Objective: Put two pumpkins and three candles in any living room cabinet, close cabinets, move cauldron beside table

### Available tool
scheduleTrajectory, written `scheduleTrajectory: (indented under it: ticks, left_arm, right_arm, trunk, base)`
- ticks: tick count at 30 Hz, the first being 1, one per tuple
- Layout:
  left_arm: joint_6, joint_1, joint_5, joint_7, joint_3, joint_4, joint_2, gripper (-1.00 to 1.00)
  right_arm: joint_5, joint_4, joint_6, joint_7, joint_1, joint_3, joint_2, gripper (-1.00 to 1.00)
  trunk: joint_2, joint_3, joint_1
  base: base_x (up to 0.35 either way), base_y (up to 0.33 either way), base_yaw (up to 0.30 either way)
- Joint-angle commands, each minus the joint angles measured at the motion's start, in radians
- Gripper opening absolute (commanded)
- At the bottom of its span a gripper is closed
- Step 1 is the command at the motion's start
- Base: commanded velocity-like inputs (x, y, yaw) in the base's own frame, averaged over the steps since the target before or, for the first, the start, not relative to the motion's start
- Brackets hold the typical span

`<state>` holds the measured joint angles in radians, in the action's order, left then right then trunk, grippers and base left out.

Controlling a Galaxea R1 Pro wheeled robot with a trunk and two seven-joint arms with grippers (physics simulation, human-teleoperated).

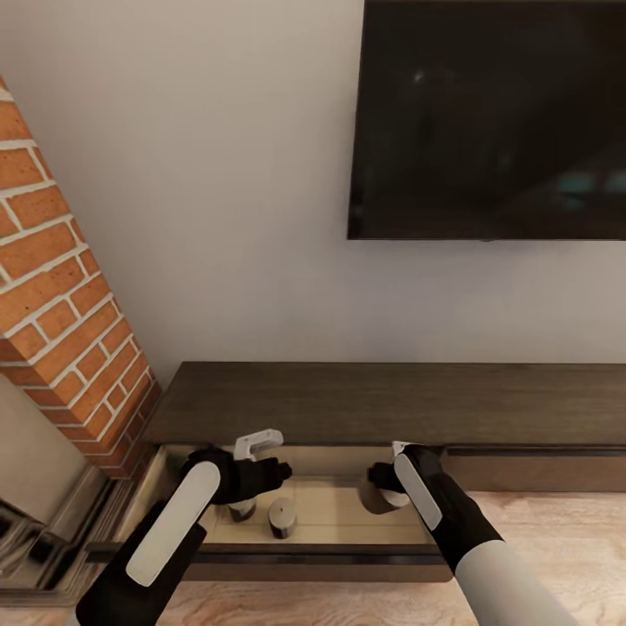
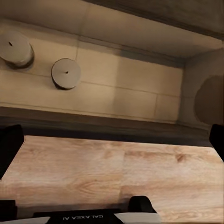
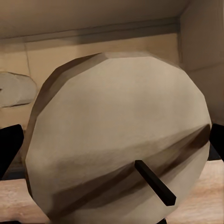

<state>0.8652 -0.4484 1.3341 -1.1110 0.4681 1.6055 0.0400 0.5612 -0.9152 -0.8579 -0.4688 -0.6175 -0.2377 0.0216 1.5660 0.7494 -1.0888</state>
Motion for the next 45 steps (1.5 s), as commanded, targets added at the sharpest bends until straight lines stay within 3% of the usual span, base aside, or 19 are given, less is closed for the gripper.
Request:
scheduleTrajectory:
  ticks: [1, 10, 45]
  left_arm:
    - [0.0, -0.001, 0.007, -0.011, 0.005, 0.001, 0.001, 1.0]
    - [-0.003, -0.001, 0.005, -0.011, 0.011, 0.0, 0.001, 1.0]
    - [0.001, -0.001, 0.013, -0.002, 0.011, 0.0, -0.001, 1.0]
  right_arm:
    - [0.01, -0.001, -0.001, -0.01, -0.001, -0.002, 0.002, -1.0]
    - [0.009, -0.001, 0.0, -0.01, -0.001, -0.009, 0.014, -1.0]
    - [0.011, -0.007, 0.041, 0.008, -0.001, -0.011, 0.015, -1.0]
  trunk:
    - [0.0, 0.001, 0.0]
    - [0.0, 0.001, 0.0]
    - [0.0, 0.001, 0.0]
  base:
    - [-0.026, 0.145, 0.0]
    - [0.024, 0.111, 0.0]
    - [0.021, 0.115, 0.0]
